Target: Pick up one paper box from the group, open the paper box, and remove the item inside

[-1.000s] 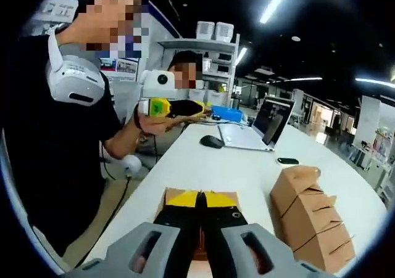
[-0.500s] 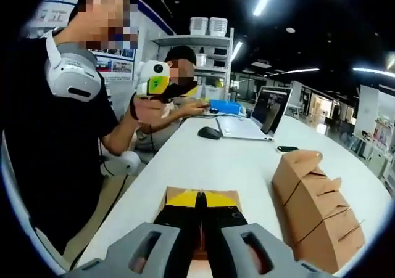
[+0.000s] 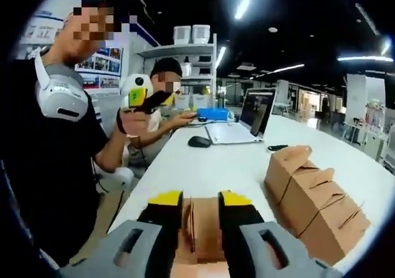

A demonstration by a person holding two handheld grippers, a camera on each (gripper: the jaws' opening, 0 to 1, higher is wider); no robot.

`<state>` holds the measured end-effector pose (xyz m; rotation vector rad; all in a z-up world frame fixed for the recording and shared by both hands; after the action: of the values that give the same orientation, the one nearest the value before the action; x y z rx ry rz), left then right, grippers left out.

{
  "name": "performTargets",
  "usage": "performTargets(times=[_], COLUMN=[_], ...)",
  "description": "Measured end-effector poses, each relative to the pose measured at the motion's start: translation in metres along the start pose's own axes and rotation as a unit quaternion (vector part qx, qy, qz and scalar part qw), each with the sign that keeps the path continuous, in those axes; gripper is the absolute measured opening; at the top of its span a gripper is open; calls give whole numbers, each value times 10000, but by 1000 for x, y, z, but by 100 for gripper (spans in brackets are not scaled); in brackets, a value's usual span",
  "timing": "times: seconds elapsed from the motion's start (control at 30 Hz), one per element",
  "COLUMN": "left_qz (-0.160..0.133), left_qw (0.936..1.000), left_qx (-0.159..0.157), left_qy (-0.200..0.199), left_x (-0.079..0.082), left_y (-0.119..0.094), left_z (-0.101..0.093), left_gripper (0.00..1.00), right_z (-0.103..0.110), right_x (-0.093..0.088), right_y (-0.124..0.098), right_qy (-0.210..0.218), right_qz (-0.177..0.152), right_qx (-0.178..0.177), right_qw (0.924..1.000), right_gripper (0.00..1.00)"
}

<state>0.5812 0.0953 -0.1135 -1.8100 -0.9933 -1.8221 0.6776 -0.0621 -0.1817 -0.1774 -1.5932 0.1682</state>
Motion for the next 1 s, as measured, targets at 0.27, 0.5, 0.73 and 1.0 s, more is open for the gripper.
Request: performTargets(times=[0.27,0.5,0.73,1.0], left_qz=[73,-3,405,318], left_qw=[9999,9999,9985,9986], left_qx=[5,-26,-306,400], left_qy=[-111,99,187,-100], left_x=[-7,-3,-30,-34], left_y=[3,9,27,14], left_z=[-1,-18,-44,-41], left_gripper=[28,28,28,28], right_z=[-1,25,47,64], right_x=[2,21,27,12], right_y=[-9,-21,-57,-96], right_qy=[72,465,-9,590], right_qz=[15,-1023,-1005,-1302], right_qx=[-404,-1089,-2092,-2542], right_qw=[9992,9877,9727,9565], right_gripper=[41,39,38,36])
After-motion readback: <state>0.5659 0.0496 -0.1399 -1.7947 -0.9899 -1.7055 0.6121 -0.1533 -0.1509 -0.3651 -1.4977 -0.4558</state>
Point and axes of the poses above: the point that each gripper's makers call its tool centre point, and the gripper's own axes: y roughly forward along the fingers, z roughly to its left, x roughly out of its top, the point moved 4 cm from there along -y, roughly backward along the fingers
